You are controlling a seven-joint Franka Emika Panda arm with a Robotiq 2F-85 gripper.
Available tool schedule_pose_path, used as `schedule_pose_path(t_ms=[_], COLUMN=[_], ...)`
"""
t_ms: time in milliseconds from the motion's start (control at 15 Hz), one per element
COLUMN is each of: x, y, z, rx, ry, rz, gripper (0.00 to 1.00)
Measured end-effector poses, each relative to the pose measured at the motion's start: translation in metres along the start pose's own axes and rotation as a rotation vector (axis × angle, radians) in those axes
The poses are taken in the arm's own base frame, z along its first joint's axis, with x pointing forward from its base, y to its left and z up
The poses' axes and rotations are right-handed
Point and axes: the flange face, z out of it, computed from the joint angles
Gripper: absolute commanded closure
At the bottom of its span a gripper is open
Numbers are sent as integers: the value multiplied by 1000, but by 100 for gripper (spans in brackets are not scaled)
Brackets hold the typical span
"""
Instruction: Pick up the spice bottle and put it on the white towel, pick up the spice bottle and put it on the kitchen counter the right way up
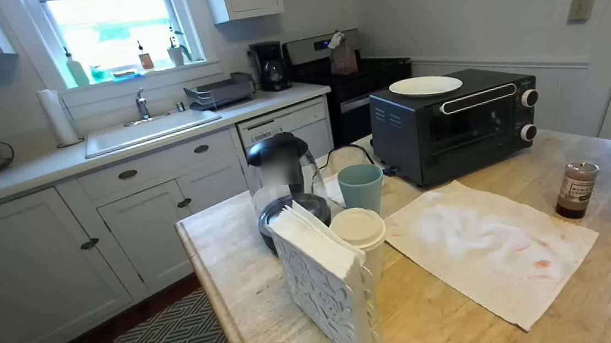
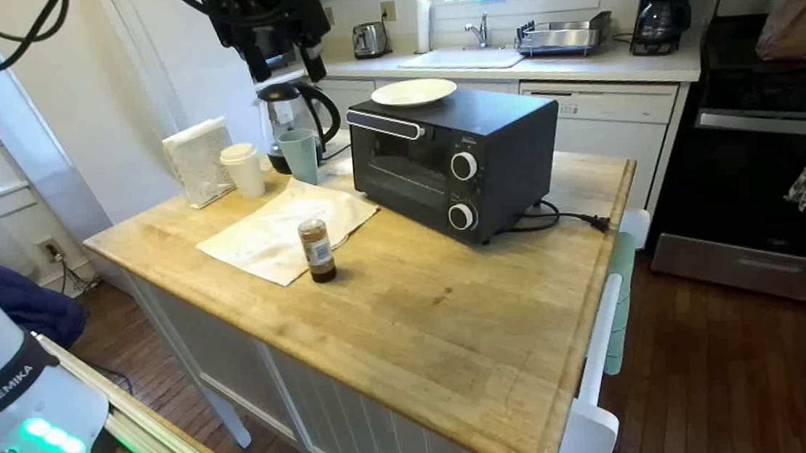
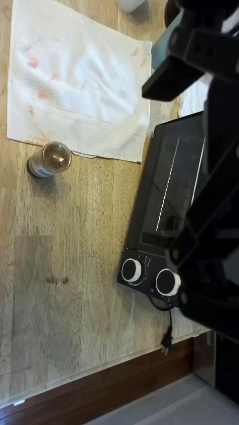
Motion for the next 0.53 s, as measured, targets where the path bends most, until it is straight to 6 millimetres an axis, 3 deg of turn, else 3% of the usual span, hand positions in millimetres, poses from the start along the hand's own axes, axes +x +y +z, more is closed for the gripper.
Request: schedule_pose_path(t_ms=[400,533], x=[0,1], y=[0,-1], z=[0,9], rx=[0,32], ry=[0,-20], rz=[0,12], gripper=[0,0])
